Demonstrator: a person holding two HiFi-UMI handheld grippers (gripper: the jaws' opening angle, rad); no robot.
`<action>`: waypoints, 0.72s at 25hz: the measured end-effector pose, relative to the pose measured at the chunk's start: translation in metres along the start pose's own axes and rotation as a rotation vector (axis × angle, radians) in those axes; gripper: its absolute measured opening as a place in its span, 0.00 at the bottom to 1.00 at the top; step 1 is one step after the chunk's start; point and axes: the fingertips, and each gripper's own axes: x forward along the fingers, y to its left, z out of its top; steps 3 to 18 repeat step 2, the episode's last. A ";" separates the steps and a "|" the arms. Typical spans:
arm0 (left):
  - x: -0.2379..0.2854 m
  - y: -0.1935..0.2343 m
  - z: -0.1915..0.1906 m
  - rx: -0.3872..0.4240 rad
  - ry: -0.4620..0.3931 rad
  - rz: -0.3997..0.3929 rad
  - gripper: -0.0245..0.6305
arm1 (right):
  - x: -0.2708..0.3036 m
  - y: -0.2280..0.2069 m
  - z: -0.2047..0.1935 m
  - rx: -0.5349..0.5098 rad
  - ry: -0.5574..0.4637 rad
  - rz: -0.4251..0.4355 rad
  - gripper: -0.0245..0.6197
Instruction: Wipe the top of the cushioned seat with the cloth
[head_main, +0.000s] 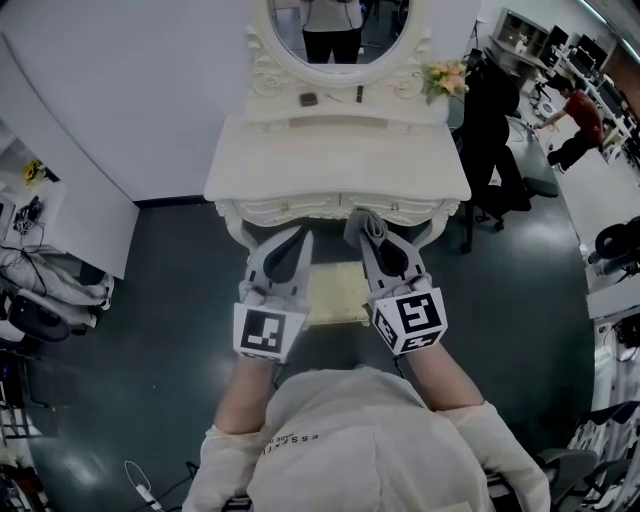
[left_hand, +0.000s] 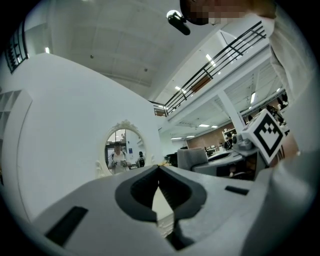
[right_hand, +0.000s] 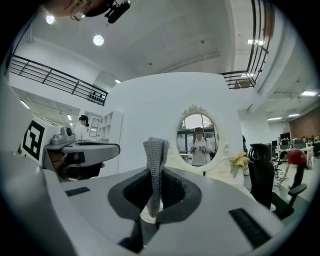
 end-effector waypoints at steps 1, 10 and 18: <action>-0.001 0.000 0.001 0.001 -0.001 0.002 0.04 | 0.000 0.001 0.000 -0.002 0.001 0.002 0.08; -0.001 0.001 0.001 0.002 -0.002 0.003 0.04 | -0.001 0.002 0.001 -0.005 0.003 0.003 0.08; -0.001 0.001 0.001 0.002 -0.002 0.003 0.04 | -0.001 0.002 0.001 -0.005 0.003 0.003 0.08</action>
